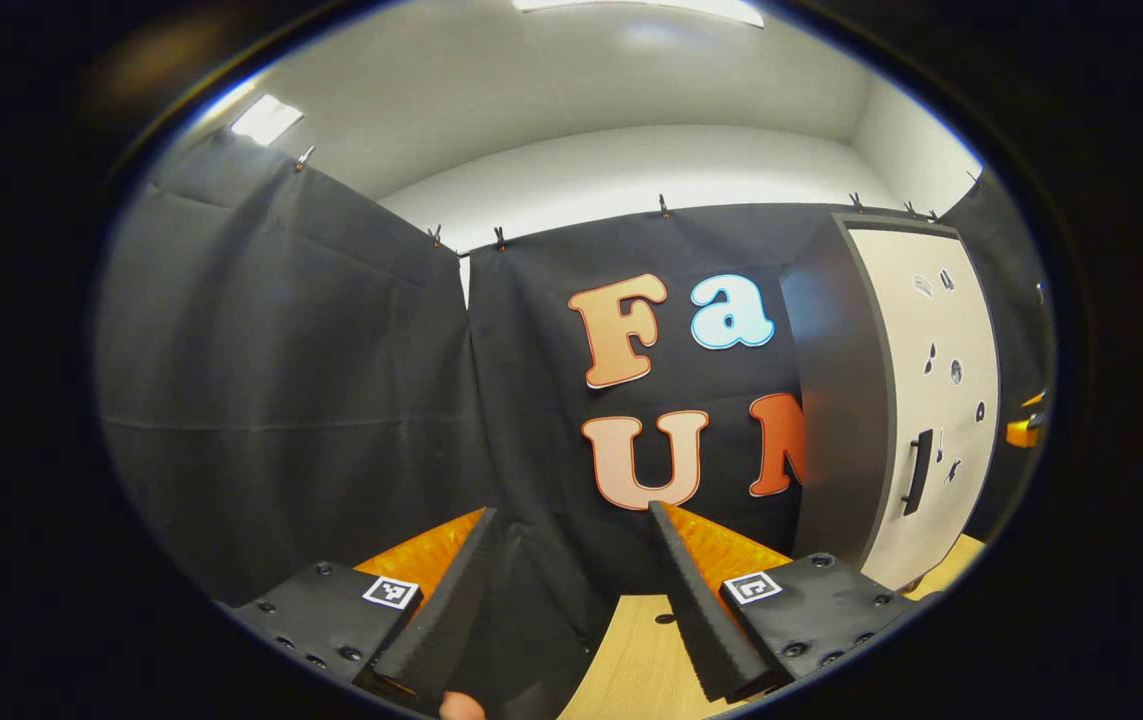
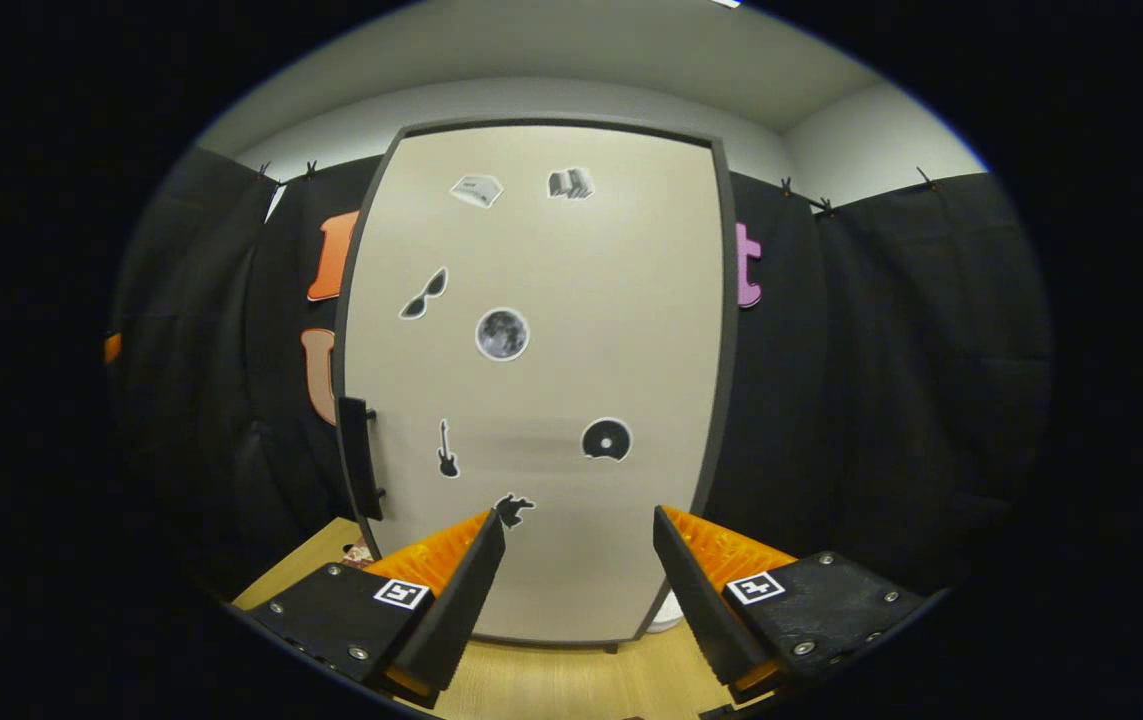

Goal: Open the cabinet door with the right hand, grasp the bottle in the cabinet with the left hand and place it on the coaster, then close the cabinet door with the right hand.

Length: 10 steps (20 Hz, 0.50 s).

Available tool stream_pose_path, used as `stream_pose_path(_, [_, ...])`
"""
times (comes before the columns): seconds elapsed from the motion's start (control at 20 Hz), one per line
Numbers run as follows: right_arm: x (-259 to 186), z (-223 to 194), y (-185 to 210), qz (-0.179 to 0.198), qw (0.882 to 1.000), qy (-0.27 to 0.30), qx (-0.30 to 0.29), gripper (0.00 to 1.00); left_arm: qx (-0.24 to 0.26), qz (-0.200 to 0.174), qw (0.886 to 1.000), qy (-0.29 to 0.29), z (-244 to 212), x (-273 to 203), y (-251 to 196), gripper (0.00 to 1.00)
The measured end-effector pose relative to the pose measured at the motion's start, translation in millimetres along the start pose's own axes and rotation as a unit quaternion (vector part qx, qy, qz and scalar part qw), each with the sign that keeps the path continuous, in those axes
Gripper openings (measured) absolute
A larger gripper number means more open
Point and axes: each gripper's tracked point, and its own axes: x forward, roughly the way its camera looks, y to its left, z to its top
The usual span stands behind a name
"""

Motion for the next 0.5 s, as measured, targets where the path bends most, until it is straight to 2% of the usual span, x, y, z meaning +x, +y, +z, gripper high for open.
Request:
stream_pose_path(0.25, [-39,31,-45,-0.022,1.000,-0.013,0.008,0.93,0.004,-0.010,1.000,-0.021,21,3,-21,0.95])
stream_pose_path(0.5, [-78,55,-84,-0.039,0.999,-0.030,0.012,0.92,-0.016,-0.009,1.000,-0.025,30,4,-30,0.95])
